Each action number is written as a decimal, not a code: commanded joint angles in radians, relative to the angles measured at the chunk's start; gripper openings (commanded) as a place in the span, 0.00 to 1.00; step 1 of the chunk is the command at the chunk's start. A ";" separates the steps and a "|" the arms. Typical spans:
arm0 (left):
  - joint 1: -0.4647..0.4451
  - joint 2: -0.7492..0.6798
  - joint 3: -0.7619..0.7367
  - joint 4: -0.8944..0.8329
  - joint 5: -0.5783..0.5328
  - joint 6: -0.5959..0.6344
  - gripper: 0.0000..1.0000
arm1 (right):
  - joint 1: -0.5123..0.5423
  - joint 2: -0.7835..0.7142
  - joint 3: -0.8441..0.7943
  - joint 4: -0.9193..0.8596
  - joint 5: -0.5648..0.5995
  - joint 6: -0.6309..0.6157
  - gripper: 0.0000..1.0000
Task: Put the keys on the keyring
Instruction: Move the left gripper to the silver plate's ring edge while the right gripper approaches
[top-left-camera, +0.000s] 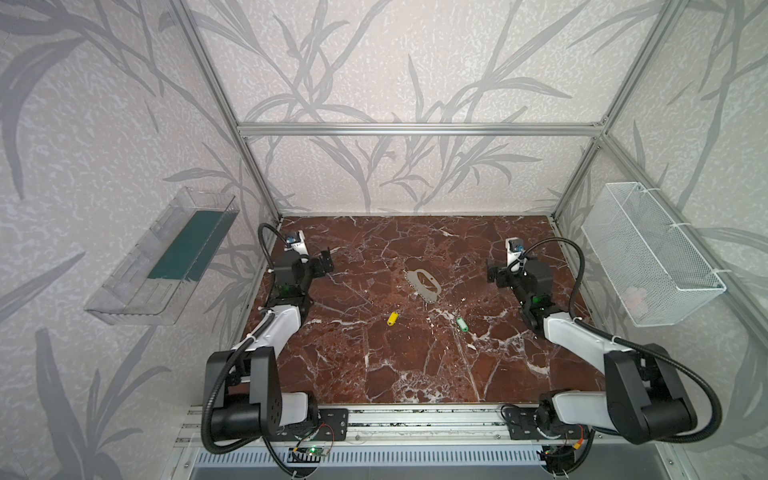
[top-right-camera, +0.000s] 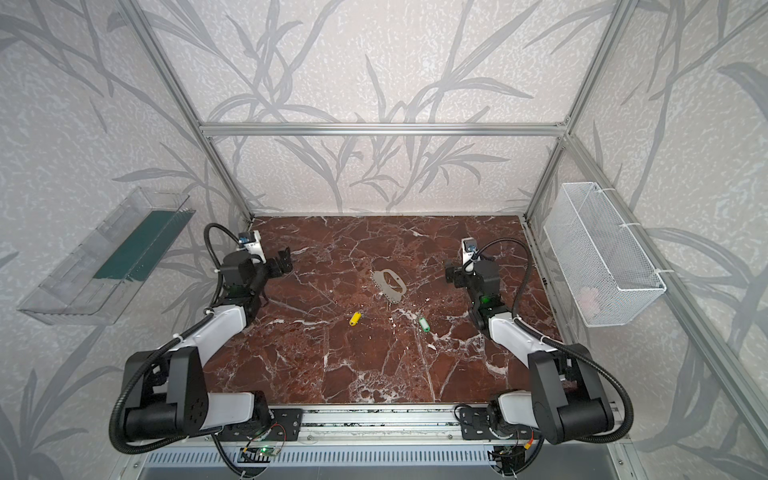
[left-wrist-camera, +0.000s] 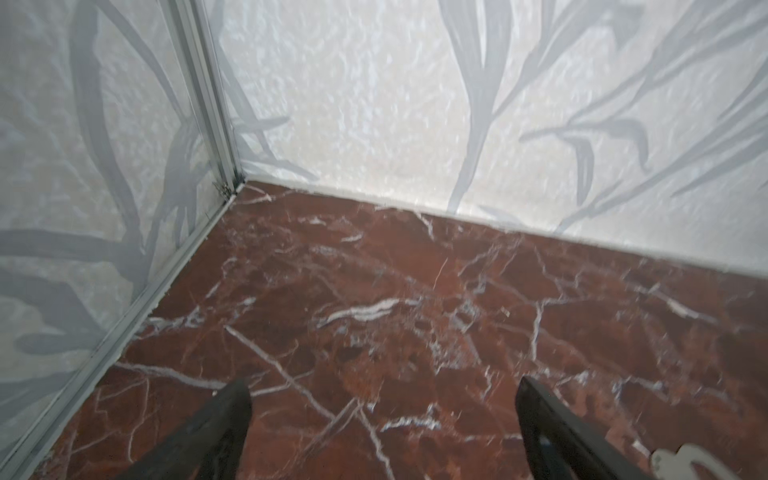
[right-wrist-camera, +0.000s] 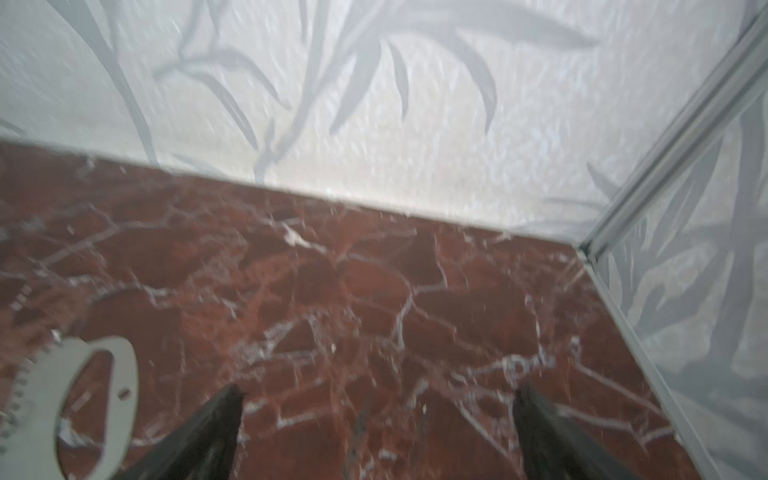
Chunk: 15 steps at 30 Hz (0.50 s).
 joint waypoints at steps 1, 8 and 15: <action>-0.027 -0.046 0.048 -0.241 -0.008 -0.172 0.99 | 0.072 0.000 0.166 -0.277 -0.048 -0.025 0.99; -0.144 -0.116 0.072 -0.317 0.023 -0.190 0.99 | 0.242 0.216 0.518 -0.645 -0.011 0.032 0.91; -0.241 -0.029 0.126 -0.410 0.004 -0.158 0.97 | 0.316 0.378 0.604 -0.673 -0.023 0.187 0.86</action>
